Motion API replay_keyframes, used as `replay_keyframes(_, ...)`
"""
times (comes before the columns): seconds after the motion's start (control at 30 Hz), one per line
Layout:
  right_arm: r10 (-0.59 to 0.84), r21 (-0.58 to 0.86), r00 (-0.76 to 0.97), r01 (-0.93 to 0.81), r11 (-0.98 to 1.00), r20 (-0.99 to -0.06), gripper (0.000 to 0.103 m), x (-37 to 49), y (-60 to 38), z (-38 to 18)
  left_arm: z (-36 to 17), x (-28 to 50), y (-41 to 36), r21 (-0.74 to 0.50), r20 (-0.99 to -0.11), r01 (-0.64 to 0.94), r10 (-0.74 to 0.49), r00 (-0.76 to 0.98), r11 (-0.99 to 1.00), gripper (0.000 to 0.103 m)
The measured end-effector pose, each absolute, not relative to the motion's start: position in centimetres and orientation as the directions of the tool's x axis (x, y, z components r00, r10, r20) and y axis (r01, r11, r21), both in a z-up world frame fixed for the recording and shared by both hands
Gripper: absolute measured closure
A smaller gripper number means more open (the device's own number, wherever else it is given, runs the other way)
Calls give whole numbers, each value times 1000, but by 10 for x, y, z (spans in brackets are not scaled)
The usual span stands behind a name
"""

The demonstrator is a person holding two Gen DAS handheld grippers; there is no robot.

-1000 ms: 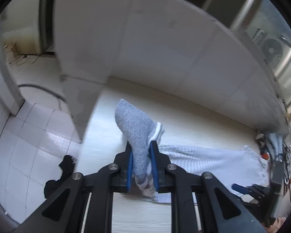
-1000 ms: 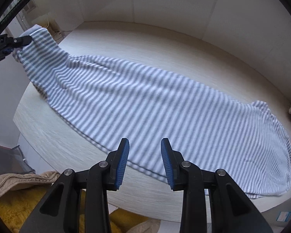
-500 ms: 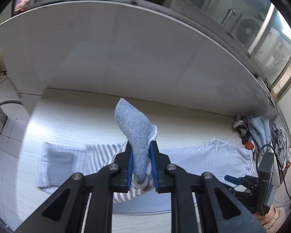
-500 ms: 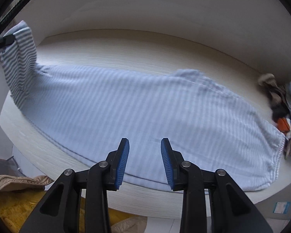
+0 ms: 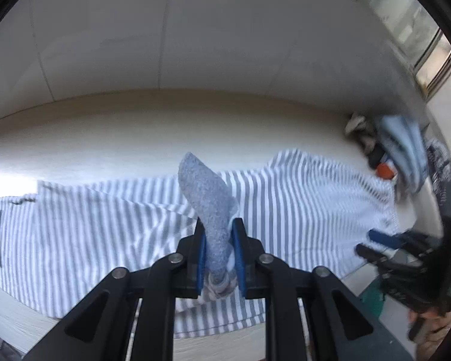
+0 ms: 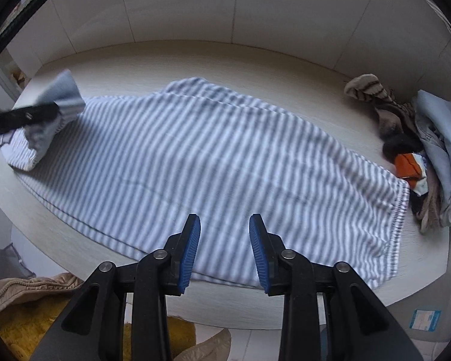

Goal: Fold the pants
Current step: 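Carry the grey cuff with the left gripper across the pants toward the waistband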

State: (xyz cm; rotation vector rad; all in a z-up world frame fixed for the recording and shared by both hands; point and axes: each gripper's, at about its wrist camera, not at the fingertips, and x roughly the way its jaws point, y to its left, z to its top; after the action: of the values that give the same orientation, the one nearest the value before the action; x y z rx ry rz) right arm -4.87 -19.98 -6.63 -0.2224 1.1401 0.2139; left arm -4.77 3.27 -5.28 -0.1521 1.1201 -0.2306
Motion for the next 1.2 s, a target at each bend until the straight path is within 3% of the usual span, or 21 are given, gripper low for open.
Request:
replay_keyframes(0.13,64,-58,393,-292,955,-917,68,-51,-208,-67,-68,-52,19,-230,-890,111,-255,377,967,84)
replay_keyframes(0.27,88,-38,390,-304,952,-916,68,-45,-203,-70,-62,-58,19,-247,-894,127,-276,352,961,55)
replay_keyframes(0.37,112,-16,391,-310,951,-913,68,-41,-190,-70,-53,-64,28,-210,-896,124,-242,372,970,50)
replay_keyframes(0.77,268,162,342,-309,937,-901,68,-17,-119,-67,-55,-83,136,-98,-926,-94,-56,373,991,49)
replay_keyframes(1.1,215,140,272,-272,952,-938,69,-2,-91,-101,-63,-101,196,-55,-929,-201,24,369,978,49)
replay_keyframes(1.13,211,134,274,-274,952,-938,72,-4,-89,-102,-63,-101,199,-54,-929,-207,26,368,977,49)
replay_keyframes(1.17,212,132,281,-278,951,-936,88,-5,-87,-101,-64,-102,202,-56,-930,-214,27,367,975,49)
replay_keyframes(1.2,222,138,285,-287,948,-932,97,-6,-87,-98,-65,-102,203,-60,-930,-221,26,367,973,49)
